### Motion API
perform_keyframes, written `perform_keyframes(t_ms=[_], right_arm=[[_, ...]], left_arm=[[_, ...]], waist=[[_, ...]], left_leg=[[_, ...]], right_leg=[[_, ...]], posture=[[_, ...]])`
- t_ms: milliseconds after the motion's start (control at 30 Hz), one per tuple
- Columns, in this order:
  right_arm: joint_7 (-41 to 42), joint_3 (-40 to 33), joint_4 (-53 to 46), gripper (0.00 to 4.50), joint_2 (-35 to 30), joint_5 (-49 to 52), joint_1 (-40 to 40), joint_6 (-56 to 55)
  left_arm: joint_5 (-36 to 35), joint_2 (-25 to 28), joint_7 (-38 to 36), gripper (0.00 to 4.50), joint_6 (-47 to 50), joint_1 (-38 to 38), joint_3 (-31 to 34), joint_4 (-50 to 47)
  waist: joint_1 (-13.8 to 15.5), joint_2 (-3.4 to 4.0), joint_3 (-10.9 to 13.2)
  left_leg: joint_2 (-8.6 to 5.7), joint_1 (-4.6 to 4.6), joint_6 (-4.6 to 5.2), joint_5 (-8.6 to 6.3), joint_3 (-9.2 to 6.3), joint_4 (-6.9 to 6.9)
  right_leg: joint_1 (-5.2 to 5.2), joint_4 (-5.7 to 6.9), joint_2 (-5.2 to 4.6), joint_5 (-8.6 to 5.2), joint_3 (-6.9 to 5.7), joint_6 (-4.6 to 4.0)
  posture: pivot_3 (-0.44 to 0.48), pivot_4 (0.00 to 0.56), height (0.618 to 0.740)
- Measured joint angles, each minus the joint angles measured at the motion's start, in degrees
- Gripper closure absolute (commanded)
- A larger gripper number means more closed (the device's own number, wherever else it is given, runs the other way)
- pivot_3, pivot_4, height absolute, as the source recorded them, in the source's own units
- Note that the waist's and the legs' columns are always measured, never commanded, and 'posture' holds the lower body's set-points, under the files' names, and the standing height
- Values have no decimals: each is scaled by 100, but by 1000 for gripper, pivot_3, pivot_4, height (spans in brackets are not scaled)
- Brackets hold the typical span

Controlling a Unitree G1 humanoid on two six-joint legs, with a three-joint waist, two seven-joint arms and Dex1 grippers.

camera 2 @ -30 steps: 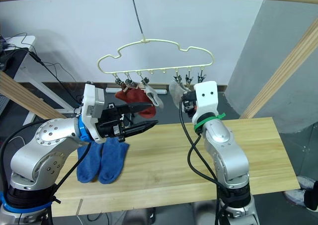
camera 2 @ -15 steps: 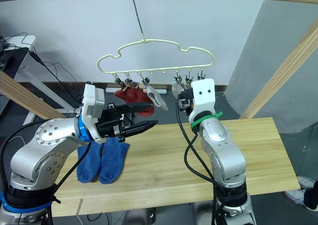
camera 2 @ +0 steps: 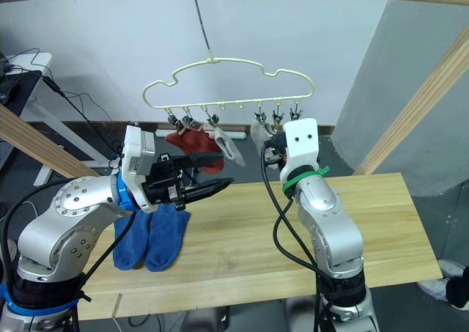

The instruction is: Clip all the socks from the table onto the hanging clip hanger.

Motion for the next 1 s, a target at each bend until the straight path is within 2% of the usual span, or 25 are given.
perform_keyframes(t_ms=[367,467,700,1000], right_arm=[[-117,-68,400,3426,124,-7,-216,-253],[-128,-68,400,2843,141,-3,-216,-252],[-126,-58,400,585,145,1,-202,-241],[-172,-50,400,585,143,-2,-202,-188]], left_arm=[[40,1,-11,1698,-4,-17,0,3],[51,1,-16,1698,-4,-20,0,4],[68,0,-22,1698,-4,-44,0,10],[91,0,-22,1698,-5,-46,0,12]], waist=[[4,0,-1],[4,0,-1],[3,0,-1],[3,0,-1]], left_leg=[[0,-1,0,0,-1,-1],[0,-1,-1,0,1,0],[0,-1,-1,1,1,0],[0,-1,-1,1,0,0]], right_leg=[[0,0,-1,0,-2,0],[0,-1,-1,0,0,0],[0,1,-1,0,-1,0],[0,1,-1,0,-1,0]], posture=[[-147,244,740],[-151,245,740],[-153,246,740],[-152,248,740]])
